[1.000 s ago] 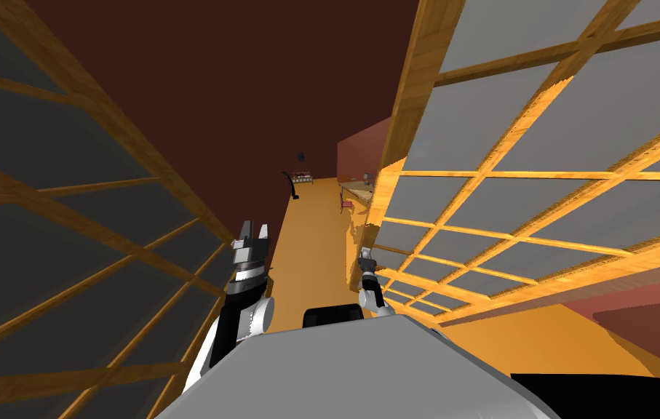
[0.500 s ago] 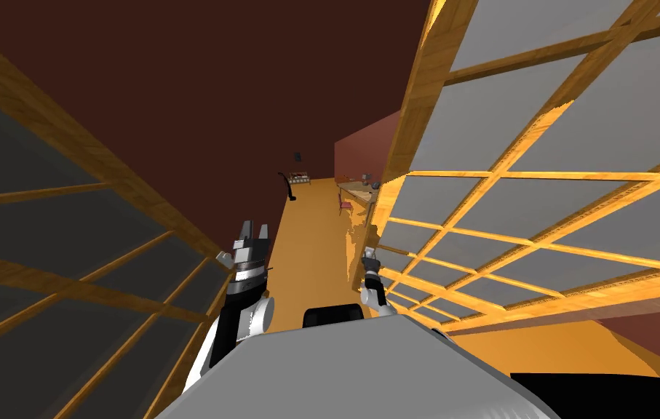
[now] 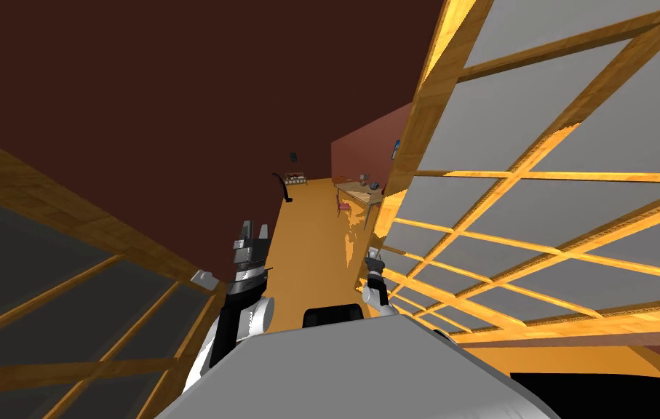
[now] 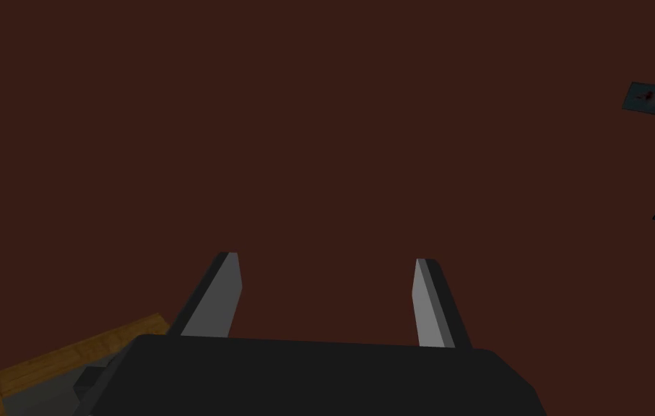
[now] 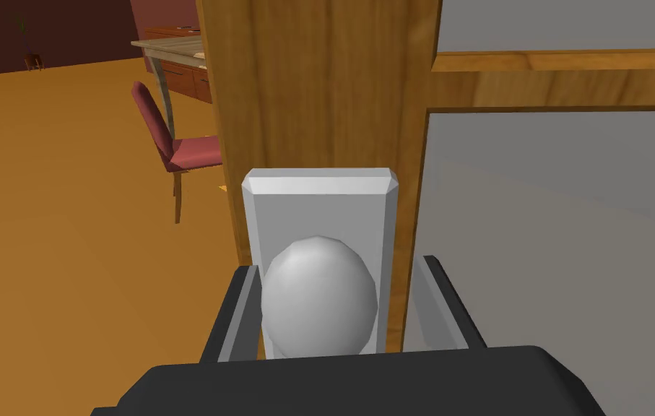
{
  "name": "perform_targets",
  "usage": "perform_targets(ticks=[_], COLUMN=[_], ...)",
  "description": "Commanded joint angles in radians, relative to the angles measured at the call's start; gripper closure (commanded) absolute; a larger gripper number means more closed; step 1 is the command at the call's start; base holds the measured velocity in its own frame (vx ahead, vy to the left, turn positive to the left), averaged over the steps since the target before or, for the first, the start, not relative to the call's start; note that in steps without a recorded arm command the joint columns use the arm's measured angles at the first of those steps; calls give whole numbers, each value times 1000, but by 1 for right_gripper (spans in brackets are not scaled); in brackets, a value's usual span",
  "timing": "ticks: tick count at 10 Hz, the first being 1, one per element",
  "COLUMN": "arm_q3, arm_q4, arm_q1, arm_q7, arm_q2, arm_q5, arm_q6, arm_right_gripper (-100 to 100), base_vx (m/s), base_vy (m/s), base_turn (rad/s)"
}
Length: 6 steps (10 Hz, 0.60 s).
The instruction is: Push the door open
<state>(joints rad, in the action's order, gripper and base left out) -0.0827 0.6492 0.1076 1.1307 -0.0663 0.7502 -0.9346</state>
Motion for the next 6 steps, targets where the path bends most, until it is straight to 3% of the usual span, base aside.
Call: perform_targets(ticks=[1,6], arm_q3=[21,64], arm_q4=[29,24], arm_q1=[-17,-13], arm_q7=[-13,-23], arm_q2=[-9,8], arm_q5=[11,36], arm_q6=[3,-5], arm_right_gripper=[100,100], base_vx=[121,181], base_vy=[29,30], base_turn=[-10,-61])
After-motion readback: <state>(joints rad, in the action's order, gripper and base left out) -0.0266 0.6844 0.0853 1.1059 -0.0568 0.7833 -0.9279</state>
